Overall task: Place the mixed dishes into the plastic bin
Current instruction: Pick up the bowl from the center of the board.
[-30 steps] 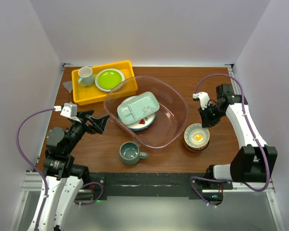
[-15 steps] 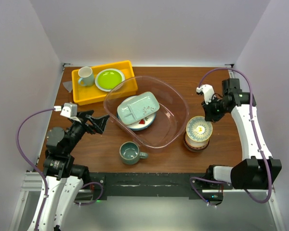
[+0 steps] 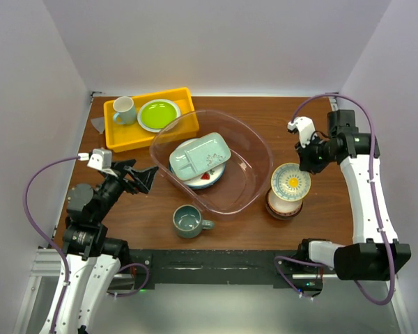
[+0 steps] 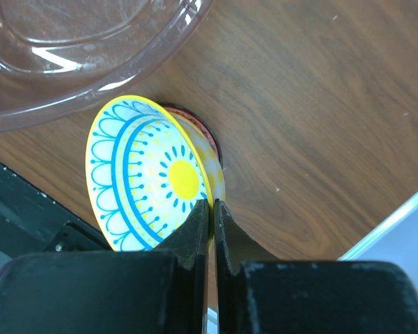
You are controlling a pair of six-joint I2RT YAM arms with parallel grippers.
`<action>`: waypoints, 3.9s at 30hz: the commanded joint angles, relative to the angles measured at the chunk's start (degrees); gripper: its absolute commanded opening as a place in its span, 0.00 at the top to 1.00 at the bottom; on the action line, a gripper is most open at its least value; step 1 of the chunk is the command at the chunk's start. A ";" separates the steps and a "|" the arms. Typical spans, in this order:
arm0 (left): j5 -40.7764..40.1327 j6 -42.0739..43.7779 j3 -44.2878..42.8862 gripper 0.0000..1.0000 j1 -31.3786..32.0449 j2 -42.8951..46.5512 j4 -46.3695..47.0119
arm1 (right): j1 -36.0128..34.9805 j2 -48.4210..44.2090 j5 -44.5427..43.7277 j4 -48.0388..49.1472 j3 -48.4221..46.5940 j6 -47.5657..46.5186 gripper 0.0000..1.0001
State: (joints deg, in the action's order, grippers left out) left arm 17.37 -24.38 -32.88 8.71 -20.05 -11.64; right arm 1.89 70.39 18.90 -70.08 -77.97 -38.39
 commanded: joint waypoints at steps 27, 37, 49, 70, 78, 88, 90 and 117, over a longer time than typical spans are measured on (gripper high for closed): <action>12.86 -9.80 1.24 0.00 0.34 -7.98 5.40 | -0.22 1.51 21.35 -3.48 -9.04 -1.42 1.00; 12.35 -13.94 -2.27 0.00 4.28 -12.99 6.45 | -0.66 1.24 24.17 -1.64 -5.61 -2.04 1.00; -2.06 -15.08 -6.22 0.00 24.57 -22.30 8.47 | -0.84 1.24 25.40 -0.84 -4.20 -2.21 1.00; -13.67 -17.28 -10.01 0.00 40.33 -34.09 13.22 | -0.92 0.89 27.33 -0.84 -3.50 -2.56 1.00; -14.38 -17.45 -10.62 0.00 42.18 -35.76 14.19 | -1.10 1.07 27.77 -0.84 -3.41 -2.65 1.00; -15.17 -17.72 -11.41 0.00 43.50 -37.16 14.63 | -1.27 0.98 28.13 -0.93 -3.32 -2.65 1.00; -15.34 -17.72 -11.59 0.00 43.76 -37.51 14.71 | -1.28 0.98 28.21 -1.02 -3.32 -2.74 1.00; -17.28 -18.16 -14.40 0.00 47.01 -42.61 15.68 | -1.45 0.89 28.83 -1.11 -2.97 -2.83 1.00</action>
State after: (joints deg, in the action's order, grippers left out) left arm 1.54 -41.63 -44.38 55.00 -62.39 0.93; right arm 0.75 72.69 44.47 -72.01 -80.97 -40.73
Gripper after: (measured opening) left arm 0.997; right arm 0.028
